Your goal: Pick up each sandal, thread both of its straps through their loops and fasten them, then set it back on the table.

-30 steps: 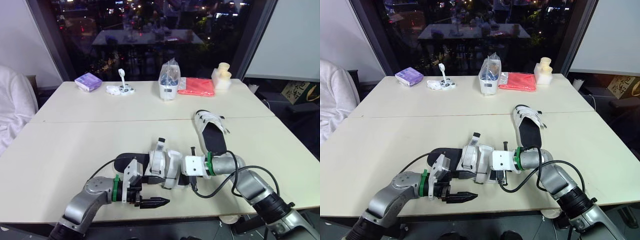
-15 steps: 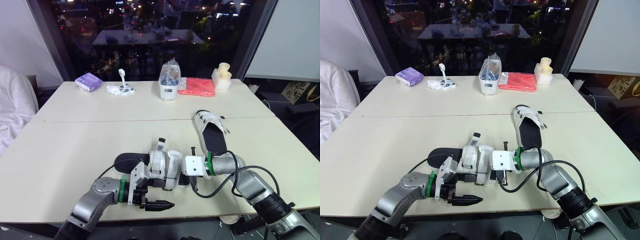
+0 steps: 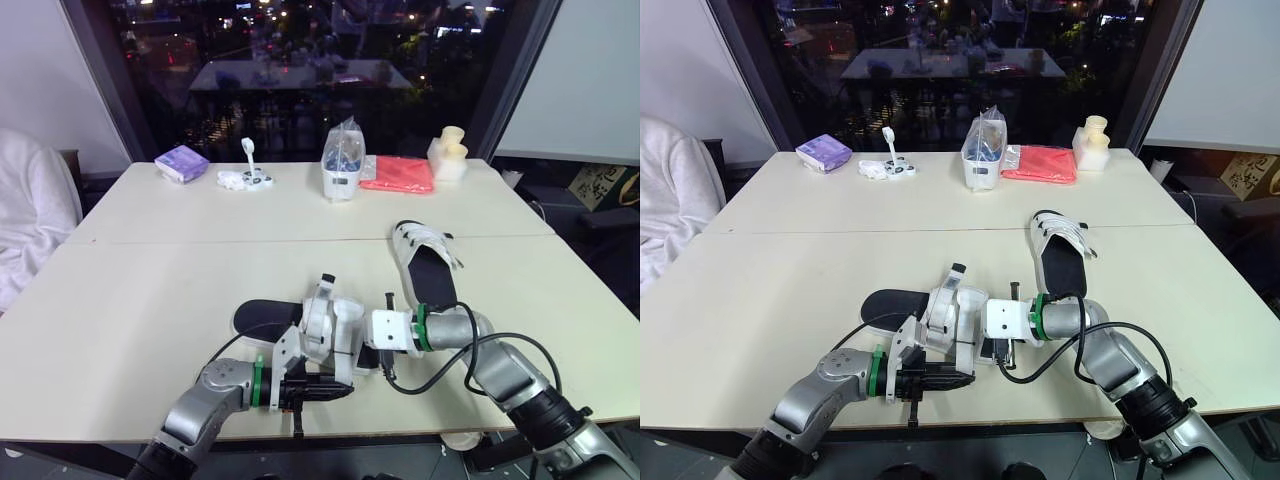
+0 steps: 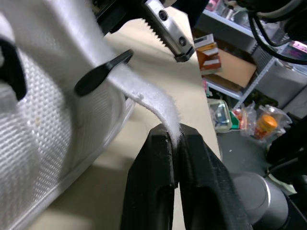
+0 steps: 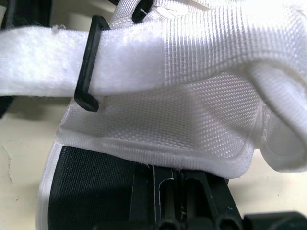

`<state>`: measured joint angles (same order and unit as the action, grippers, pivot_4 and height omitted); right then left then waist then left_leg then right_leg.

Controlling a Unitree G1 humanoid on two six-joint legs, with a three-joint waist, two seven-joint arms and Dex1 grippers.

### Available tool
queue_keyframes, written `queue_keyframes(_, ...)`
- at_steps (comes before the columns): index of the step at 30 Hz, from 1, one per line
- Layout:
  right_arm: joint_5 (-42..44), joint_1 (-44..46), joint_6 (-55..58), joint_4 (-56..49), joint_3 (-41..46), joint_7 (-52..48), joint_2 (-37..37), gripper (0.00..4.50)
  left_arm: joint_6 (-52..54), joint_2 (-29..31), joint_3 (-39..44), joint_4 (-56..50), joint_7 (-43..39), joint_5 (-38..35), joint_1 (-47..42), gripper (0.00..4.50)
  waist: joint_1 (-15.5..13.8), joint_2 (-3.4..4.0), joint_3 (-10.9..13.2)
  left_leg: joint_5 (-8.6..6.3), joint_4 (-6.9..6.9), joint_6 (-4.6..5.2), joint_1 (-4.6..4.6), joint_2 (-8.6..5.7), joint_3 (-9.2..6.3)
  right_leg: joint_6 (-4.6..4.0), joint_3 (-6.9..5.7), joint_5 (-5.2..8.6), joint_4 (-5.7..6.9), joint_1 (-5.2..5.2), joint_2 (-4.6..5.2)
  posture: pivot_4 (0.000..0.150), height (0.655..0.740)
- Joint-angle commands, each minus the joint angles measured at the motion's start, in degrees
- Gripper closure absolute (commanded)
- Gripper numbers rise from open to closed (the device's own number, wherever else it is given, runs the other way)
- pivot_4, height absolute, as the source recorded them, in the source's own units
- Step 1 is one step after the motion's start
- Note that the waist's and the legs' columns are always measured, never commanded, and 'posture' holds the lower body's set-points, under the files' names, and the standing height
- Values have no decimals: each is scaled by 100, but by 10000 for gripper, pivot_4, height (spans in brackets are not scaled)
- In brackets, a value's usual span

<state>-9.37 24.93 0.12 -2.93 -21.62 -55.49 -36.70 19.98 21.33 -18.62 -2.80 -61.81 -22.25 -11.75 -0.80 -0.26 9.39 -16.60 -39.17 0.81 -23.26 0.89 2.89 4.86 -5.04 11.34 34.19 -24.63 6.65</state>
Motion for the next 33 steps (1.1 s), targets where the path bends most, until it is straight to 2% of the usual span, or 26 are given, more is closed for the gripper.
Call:
queue_keyframes(1, -141, -126, 124, 77, -82, -70, -62, 45000, 455, 286, -55, -406, -306, -261, 164, 44590, 12, 0, 0, 0, 1, 0, -1, 0, 0, -1, -1, 0, 0, -1, 0, 1500, 7400)
queue_keyframes(5, -134, -168, 145, 19, -90, -89, -75, 45000, 591, 820, -341, -701, -832, -215, 299, 44590, 12, 2, 1, 0, 8, 0, -6, 0, 1, -1, -1, 1, -2, -9, -3, 1500, 7400)
queue_keyframes(10, -138, -208, 118, 8, -120, -154, -107, 45000, -27, 1473, -533, -1002, -1504, 0, 432, 44590, 22, 3, 1, -1, 13, 0, -8, 2, 2, -2, 0, 1, -3, -17, -2, 1500, 7400)
queue_keyframes(15, -161, -184, 60, 65, -128, -197, -115, 45000, -258, 1535, -192, -1071, -1589, -229, 251, 44590, 38, 4, 1, -2, 24, 0, -10, 2, 5, 0, 0, 3, -6, -22, -4, 1500, 7400)
queue_keyframes(20, -177, -143, -1, 164, -129, -199, -103, 45000, 131, 1537, 214, -1120, -1549, -637, -199, 44590, 21, 3, 2, -1, 18, 1, -11, 2, 3, -1, -1, 3, -4, -20, -8, 1500, 7400)
queue_keyframes(25, -223, -80, -101, 270, -142, -177, -98, 45000, 512, 1917, 407, -1026, -2018, -885, -786, 44590, 26, 1, 4, -1, 15, 1, -11, 2, 3, 0, 0, 3, 0, -18, -10, 1500, 7400)
queue_keyframes(28, -235, -1, -152, 371, -152, -164, -69, 45000, 811, 1967, 334, -441, -2490, -964, -1441, 44590, 29, -2, 8, 0, 14, 2, -10, 2, 4, 0, 0, 3, 0, -17, -14, 1500, 7400)
queue_keyframes(33, -230, 62, -189, 430, -169, -156, -71, 45000, 1309, 1550, 254, 474, -2885, -1086, -2309, 44590, 30, -4, 9, 0, 11, 2, -11, -2, 6, 2, 0, 2, 1, -15, -19, 1500, 7400)
